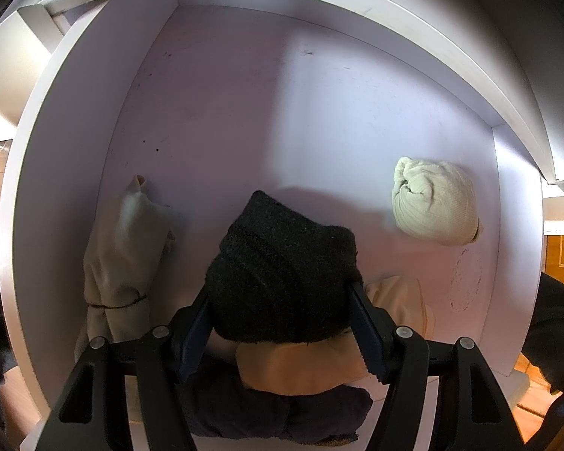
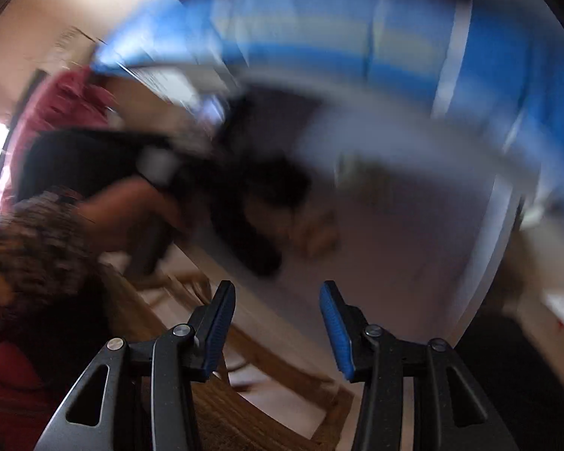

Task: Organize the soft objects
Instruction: 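Return the right gripper to the shelf toward the cream knit beanie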

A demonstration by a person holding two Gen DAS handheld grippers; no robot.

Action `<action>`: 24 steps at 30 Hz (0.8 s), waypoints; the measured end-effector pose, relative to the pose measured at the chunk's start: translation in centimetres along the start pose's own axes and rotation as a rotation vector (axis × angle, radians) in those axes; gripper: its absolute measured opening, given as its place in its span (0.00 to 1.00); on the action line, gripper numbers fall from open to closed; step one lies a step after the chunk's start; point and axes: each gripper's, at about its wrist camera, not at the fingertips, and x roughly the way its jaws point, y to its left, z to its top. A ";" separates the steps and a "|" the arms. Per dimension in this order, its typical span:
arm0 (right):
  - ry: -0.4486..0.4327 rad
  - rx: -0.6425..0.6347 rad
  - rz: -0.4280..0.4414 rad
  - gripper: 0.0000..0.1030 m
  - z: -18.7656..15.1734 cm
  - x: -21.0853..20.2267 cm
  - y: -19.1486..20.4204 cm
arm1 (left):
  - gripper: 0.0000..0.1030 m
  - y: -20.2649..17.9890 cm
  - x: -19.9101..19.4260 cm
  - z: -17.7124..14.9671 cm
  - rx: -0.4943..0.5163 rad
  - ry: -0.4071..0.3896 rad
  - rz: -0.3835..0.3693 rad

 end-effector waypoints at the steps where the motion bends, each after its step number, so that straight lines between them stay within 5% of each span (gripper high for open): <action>1: 0.043 0.048 0.000 0.46 0.2 1.2 -0.6 | 0.67 0.1 0.1 0.0 -0.001 0.000 -0.002; 5: 0.068 0.290 0.053 0.46 1.0 4.3 -3.9 | 0.67 0.2 0.2 0.0 -0.002 0.000 -0.005; 11: 0.108 0.445 -0.040 0.46 1.7 8.6 -7.1 | 0.65 0.3 0.2 0.0 0.003 -0.005 -0.009; 24: 0.033 0.326 -0.029 0.51 5.2 12.6 -4.5 | 0.61 2.2 0.3 -0.4 -0.098 -0.026 -0.031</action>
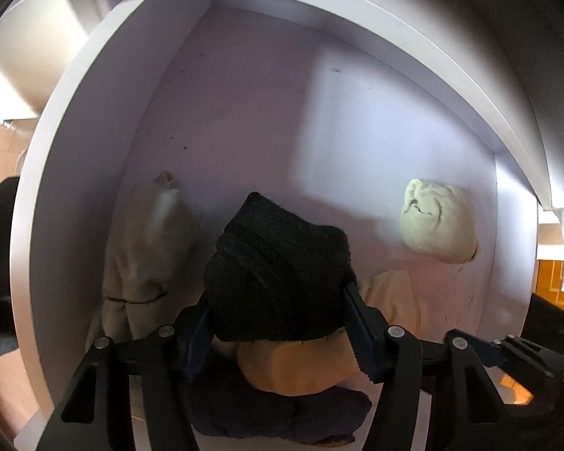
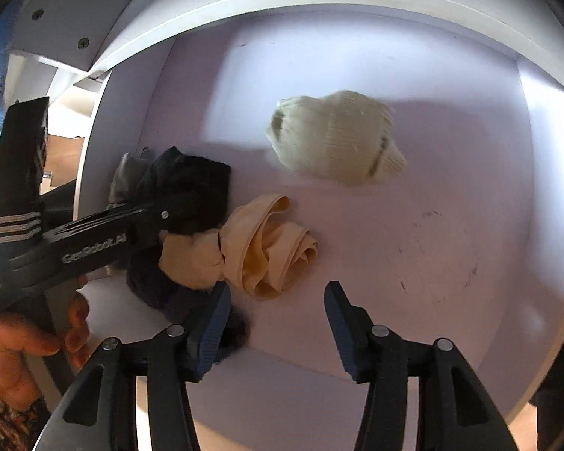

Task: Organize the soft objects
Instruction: 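Return the right gripper to the shelf toward the cream knit beanie, then grasp the cream knit beanie with the right gripper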

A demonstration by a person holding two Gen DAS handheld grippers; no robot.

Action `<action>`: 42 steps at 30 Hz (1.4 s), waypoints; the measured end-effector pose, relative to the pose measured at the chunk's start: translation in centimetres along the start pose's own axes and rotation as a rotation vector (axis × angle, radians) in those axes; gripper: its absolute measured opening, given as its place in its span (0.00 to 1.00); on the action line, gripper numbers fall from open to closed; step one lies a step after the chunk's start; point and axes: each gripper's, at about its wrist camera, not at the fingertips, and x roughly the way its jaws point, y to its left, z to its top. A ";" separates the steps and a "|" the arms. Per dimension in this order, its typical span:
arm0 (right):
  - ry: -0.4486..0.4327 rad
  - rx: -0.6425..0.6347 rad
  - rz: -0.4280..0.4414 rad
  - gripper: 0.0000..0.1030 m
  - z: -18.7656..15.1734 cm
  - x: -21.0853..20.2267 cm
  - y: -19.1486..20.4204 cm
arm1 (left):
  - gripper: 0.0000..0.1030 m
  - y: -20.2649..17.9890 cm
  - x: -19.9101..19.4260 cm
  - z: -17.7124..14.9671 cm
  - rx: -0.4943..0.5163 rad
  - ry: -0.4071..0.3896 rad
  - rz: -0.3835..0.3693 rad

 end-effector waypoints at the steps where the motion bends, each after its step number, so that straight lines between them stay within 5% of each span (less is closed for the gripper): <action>1: 0.007 -0.008 0.003 0.51 0.1 0.3 0.2 | 0.61 0.1 0.1 -0.1 -0.010 0.001 -0.005; 8: -0.009 -0.060 0.030 0.51 0.4 1.0 0.7 | 0.61 0.0 0.5 -0.1 -0.015 0.001 -0.006; 10: -0.032 -0.070 0.030 0.26 0.5 1.0 0.7 | 0.61 0.2 0.2 0.3 -0.017 0.001 -0.008; 13: -0.002 -0.058 -0.002 0.08 0.5 1.2 0.1 | 0.61 0.7 0.0 0.3 -0.036 -0.009 -0.014; 19: 0.042 0.088 -0.108 0.09 -0.3 0.7 -3.7 | 0.61 0.7 0.3 0.1 -0.069 -0.021 -0.036; 21: 0.028 0.121 0.015 0.13 -0.4 0.2 -3.7 | 0.61 0.8 0.3 0.1 -0.075 -0.028 -0.043; 23: 0.010 0.126 0.102 0.31 -0.2 0.0 -2.9 | 0.61 0.7 0.2 0.1 -0.066 -0.031 -0.031; 28: -0.129 -0.017 -0.148 0.40 2.0 -1.2 -0.6 | 0.61 0.1 0.0 -0.4 -0.054 -0.035 -0.025; 33: -0.160 -0.106 -0.275 0.41 3.4 -0.1 0.0 | 0.61 -0.1 -0.5 -0.1 -0.059 -0.052 -0.019; 38: -0.191 -0.387 -0.477 0.42 3.6 1.1 3.3 | 0.61 0.2 0.1 -0.7 -0.066 -0.047 -0.014; 42: -0.187 -0.482 -0.513 0.44 4.6 2.0 4.3 | 0.61 -0.2 0.2 -0.7 -0.055 -0.044 -0.004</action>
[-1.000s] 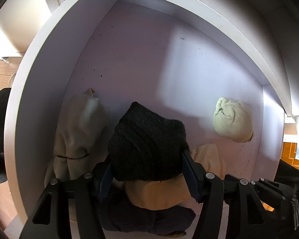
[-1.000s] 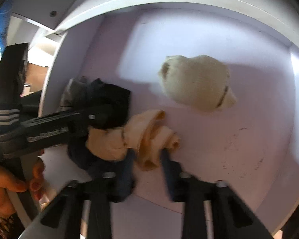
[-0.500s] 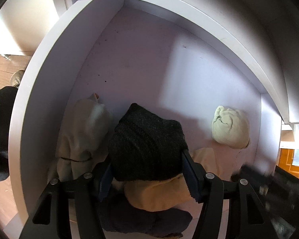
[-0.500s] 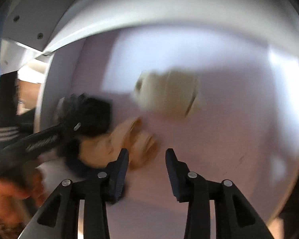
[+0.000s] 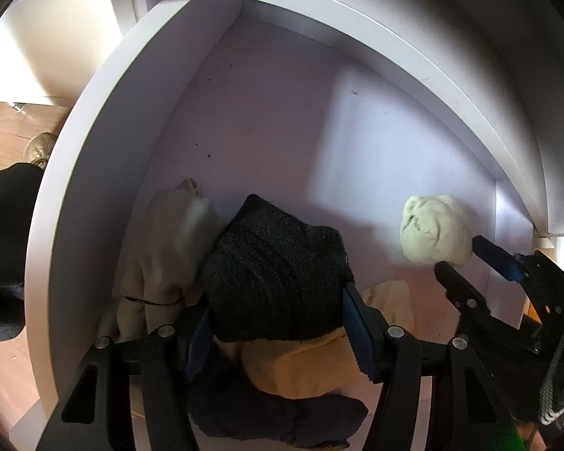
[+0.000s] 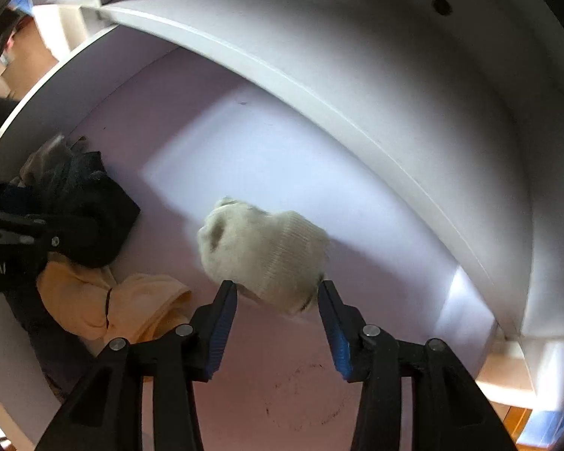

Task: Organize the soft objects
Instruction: 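Grasp the cream knit beanie with the right gripper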

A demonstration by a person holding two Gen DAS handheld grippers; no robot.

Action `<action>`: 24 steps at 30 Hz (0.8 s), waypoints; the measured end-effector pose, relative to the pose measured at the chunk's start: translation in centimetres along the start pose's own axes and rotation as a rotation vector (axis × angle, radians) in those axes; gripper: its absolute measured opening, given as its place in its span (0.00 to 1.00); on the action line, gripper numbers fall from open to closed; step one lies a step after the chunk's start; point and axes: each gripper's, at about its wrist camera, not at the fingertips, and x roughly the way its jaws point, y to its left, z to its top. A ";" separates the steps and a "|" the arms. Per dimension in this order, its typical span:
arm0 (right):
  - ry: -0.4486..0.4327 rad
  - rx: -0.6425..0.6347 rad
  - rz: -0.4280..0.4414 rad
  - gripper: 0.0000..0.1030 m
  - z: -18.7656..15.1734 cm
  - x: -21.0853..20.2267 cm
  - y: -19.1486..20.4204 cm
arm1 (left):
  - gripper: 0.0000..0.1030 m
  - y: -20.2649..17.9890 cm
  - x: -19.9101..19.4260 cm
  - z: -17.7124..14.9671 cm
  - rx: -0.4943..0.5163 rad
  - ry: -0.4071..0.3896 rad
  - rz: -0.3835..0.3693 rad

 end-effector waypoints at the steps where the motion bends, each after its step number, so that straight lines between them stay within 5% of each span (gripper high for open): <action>1: 0.014 -0.002 0.005 0.44 0.2 0.4 -0.3 | 0.61 -0.2 0.3 -0.1 0.001 -0.001 0.002; 5: 0.122 0.087 0.026 0.37 -1.9 1.6 -2.7 | 0.61 -0.2 0.2 0.5 -0.016 -0.003 -0.002; 9: 0.068 0.126 0.068 0.39 -2.6 -0.2 -3.5 | 0.61 0.1 -0.1 0.7 -0.023 -0.004 -0.006; 17: -0.062 -0.169 -0.135 0.49 2.0 -0.7 0.7 | 0.61 -0.5 -0.1 0.5 0.023 0.002 0.016; 24: -0.032 -0.243 -0.131 0.53 3.0 2.0 0.1 | 0.61 -1.0 0.4 0.4 0.031 0.006 0.024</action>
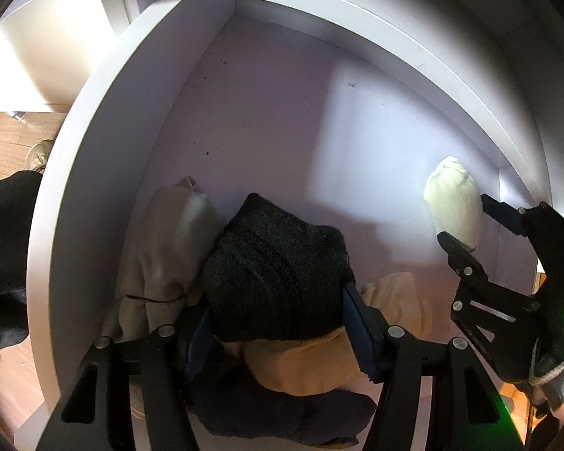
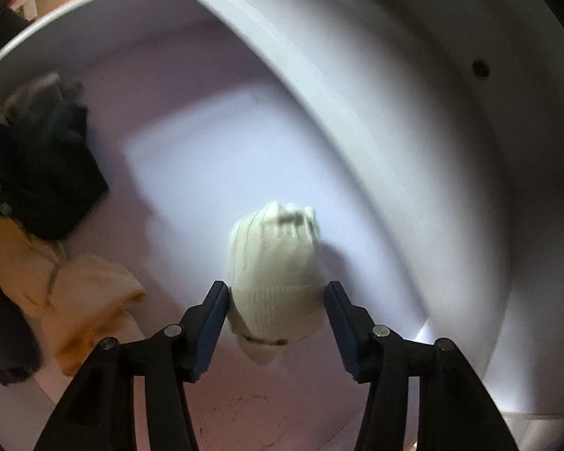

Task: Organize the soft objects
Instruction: 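Grasp the cream knit beanie with the right gripper, then carry the black beanie over the box with the left gripper while the right holds the cream beanie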

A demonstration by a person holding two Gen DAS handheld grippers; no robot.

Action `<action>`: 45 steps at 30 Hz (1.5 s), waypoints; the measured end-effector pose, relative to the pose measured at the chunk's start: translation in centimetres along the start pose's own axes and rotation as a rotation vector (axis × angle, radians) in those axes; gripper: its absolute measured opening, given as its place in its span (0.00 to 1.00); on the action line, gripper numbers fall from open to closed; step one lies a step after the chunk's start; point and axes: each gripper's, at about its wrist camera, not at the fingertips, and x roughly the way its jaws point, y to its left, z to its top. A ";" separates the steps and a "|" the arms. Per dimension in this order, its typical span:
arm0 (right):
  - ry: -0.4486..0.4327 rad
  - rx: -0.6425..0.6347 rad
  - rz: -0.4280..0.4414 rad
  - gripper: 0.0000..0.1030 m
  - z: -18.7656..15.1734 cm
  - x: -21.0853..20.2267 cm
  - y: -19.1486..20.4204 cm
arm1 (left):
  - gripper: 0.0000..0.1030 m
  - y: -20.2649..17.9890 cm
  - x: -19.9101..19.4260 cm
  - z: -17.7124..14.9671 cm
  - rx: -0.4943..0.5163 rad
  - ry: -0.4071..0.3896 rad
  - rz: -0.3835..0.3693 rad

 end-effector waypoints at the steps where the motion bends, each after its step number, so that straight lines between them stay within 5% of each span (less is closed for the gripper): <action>1: -0.017 0.015 0.011 0.51 -0.2 -0.1 -0.3 | 0.61 0.0 0.2 0.0 0.000 0.000 0.001; 6: 0.034 0.055 0.076 0.48 -0.6 -0.9 -0.8 | 0.61 0.0 0.3 0.3 -0.012 -0.002 -0.002; 13: 0.266 0.106 0.078 0.48 -3.3 -1.5 -0.5 | 0.59 -0.4 -0.1 -0.1 0.004 -0.014 0.000; 21: 0.359 0.384 0.215 0.47 -4.0 -1.0 -4.1 | 0.56 -1.3 -2.5 -1.1 0.084 -0.048 0.036; 25: 0.362 0.426 0.247 0.47 -4.3 -0.7 -5.9 | 0.55 -2.7 -4.2 -1.9 0.180 -0.058 0.052; 27: 0.361 0.417 0.245 0.47 -6.9 -1.5 -8.0 | 0.55 -3.8 -5.3 -2.4 0.245 -0.068 0.047; 30: 0.360 0.418 0.247 0.47 -6.7 -1.6 -6.5 | 0.55 -5.7 -6.9 -3.5 0.376 -0.084 0.042; 36: 0.357 0.439 0.266 0.47 -8.1 -1.1 -8.6 | 0.55 -8.3 -10.6 -6.9 0.591 -0.137 -0.032; 45: 0.355 0.437 0.268 0.47 -9.7 0.3 -9.8 | 0.55 -11.1 -18.3 -10.2 0.777 -0.244 -0.139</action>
